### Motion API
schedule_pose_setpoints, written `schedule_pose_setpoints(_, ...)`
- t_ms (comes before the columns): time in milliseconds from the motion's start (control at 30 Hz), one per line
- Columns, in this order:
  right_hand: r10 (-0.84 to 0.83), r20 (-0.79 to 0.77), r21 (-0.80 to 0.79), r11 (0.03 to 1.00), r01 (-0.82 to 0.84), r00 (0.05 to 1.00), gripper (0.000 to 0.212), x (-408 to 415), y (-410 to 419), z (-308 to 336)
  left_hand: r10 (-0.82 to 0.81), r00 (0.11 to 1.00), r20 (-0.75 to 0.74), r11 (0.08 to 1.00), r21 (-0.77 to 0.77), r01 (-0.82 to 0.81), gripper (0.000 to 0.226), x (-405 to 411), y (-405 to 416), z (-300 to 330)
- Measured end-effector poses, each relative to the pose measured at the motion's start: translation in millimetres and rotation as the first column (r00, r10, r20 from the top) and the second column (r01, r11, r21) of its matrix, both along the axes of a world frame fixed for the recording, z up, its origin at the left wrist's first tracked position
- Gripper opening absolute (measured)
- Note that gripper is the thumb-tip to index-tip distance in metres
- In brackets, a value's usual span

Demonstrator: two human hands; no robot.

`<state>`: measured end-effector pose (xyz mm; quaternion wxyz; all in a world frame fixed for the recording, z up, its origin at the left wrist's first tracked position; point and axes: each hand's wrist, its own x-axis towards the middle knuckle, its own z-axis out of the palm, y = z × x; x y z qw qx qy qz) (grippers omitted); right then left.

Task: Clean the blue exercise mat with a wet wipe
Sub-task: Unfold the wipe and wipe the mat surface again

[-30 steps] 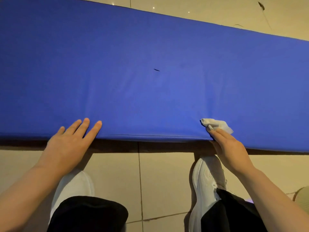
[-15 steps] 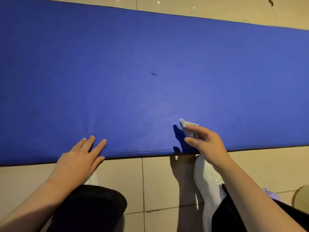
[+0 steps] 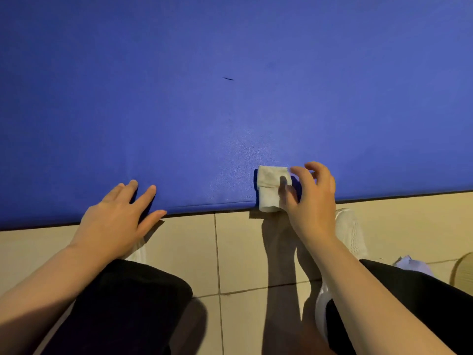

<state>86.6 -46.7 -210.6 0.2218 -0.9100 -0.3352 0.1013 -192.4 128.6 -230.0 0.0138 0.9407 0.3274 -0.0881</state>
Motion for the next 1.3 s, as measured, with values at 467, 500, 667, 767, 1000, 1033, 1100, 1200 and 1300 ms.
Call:
schedule_pose_setpoints(467,0.347,-0.099,-0.153,0.921,-0.359,0.933,0.076,-1,0,-37,0.003,0.999,0.034,1.0,-0.005,-0.003,0.072,-2,-2,-7)
schedule_pose_setpoints(500,0.347,-0.099,-0.164,0.919,-0.359,0.933,0.072,1,0,-37,0.008,0.999,0.033,1.0,-0.003,-0.008,0.071,-3,-2,-8)
schedule_pose_setpoints(667,0.288,-0.059,-0.141,0.946,-0.293,0.956,0.048,3,0,-45,0.049,0.997,0.064,0.998,-0.038,-0.047,0.068,-2,-1,-7)
schedule_pose_setpoints(767,0.137,0.016,-0.15,0.98,-0.133,0.991,0.045,-7,7,-53,0.053,0.996,0.073,0.998,-0.042,-0.05,0.073,1,-2,-9)
schedule_pose_setpoints(1000,0.665,0.043,-0.123,0.744,-0.657,0.745,0.055,-103,41,-46,0.026,0.997,0.078,0.999,-0.038,-0.023,0.092,5,-5,-17)
schedule_pose_setpoints(1033,0.656,0.058,-0.143,0.752,-0.644,0.753,0.057,-89,39,-48,0.022,0.997,0.078,0.999,-0.035,-0.019,0.092,4,-5,-17)
schedule_pose_setpoints(1100,0.494,0.045,-0.197,0.856,-0.477,0.868,0.065,-50,30,-48,0.02,0.996,0.081,0.999,-0.041,-0.016,0.091,2,-5,-15)
schedule_pose_setpoints(1200,0.123,0.039,-0.288,0.952,-0.107,0.992,0.056,7,10,-39,0.049,0.997,0.067,0.998,-0.053,-0.046,0.09,2,-7,-14)
schedule_pose_setpoints(1300,0.025,-0.087,-0.196,0.98,-0.042,0.996,0.049,5,17,-36,0.066,0.998,0.016,0.995,-0.071,-0.065,0.09,6,-11,-14)
